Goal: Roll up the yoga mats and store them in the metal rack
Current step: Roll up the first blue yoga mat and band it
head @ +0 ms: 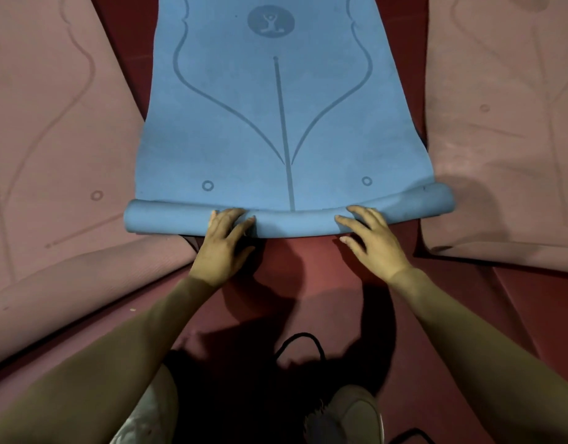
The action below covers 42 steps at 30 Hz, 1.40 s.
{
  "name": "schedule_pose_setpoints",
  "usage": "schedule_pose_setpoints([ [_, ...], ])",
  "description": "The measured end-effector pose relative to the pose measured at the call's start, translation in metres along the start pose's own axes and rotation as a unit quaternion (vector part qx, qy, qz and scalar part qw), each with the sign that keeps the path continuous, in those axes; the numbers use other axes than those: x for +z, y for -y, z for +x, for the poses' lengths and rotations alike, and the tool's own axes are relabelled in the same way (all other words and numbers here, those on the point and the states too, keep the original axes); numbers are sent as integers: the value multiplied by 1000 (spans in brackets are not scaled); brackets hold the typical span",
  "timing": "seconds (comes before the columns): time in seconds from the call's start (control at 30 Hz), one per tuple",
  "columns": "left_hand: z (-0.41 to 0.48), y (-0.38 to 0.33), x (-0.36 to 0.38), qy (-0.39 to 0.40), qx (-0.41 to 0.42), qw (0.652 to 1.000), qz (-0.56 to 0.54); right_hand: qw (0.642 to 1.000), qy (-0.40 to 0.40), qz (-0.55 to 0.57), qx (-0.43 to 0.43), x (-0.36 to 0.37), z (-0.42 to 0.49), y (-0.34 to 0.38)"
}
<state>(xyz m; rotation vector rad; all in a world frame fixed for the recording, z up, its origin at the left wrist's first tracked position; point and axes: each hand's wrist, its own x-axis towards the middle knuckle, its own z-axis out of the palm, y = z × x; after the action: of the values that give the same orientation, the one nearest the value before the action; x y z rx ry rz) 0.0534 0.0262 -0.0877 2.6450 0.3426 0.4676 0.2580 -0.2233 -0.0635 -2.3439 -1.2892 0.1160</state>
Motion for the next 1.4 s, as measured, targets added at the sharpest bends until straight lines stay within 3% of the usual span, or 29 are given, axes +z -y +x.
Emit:
schedule_pose_setpoints([
  [0.17,21,0,2,14,6,999,41,999,34,-13,3,0,16,-4],
  [0.4,33,2,-1,-4,-12,993,121,997,-19,-71,-9,-7,36,8],
  [0.63,43,-16,-47,-101,22,990,95,990,-94,-93,-49,-48,47,20],
  [0.83,1,-33,-76,-114,36,988,98,991,-70,-94,-68,-55,8,53],
  [1.03,-33,-38,-81,-53,24,994,96,996,-61,-56,-33,-36,-40,70],
  [1.27,-71,-40,-50,0,-88,994,59,999,-6,-42,1,2,-59,69],
  [1.4,-59,-37,-48,9,-104,991,77,999,15,-48,-11,9,-48,60],
])
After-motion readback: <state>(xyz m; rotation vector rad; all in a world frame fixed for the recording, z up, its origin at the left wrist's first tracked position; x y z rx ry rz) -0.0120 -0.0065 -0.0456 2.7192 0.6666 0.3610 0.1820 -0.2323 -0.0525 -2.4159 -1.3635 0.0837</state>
